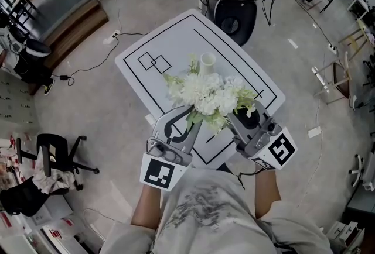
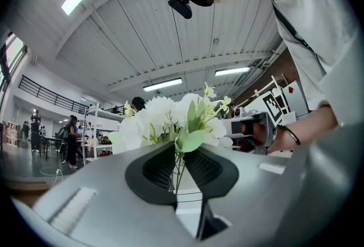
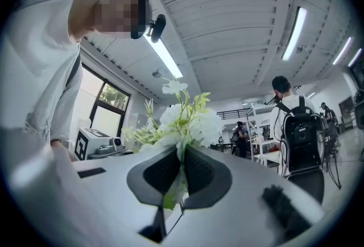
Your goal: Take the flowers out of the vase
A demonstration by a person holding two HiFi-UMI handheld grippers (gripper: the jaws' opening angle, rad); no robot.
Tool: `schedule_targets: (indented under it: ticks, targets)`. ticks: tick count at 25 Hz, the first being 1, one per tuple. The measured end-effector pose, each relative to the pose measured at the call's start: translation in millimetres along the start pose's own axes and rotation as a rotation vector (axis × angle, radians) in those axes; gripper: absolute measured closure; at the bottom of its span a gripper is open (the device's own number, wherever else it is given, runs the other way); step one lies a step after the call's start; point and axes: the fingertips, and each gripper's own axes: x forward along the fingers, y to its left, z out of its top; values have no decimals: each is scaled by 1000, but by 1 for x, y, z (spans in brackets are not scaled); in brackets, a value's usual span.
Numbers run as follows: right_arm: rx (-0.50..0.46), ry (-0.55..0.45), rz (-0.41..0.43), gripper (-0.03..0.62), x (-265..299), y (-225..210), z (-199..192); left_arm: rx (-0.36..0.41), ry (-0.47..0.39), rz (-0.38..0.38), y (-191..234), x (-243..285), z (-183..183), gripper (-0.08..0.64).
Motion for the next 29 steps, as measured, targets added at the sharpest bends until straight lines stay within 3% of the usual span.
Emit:
schedule_targets:
  ticks: [29]
  targets:
    - [3,24,-5,566,0,-3,-7,-1,10,-8,-2,4,-8,499]
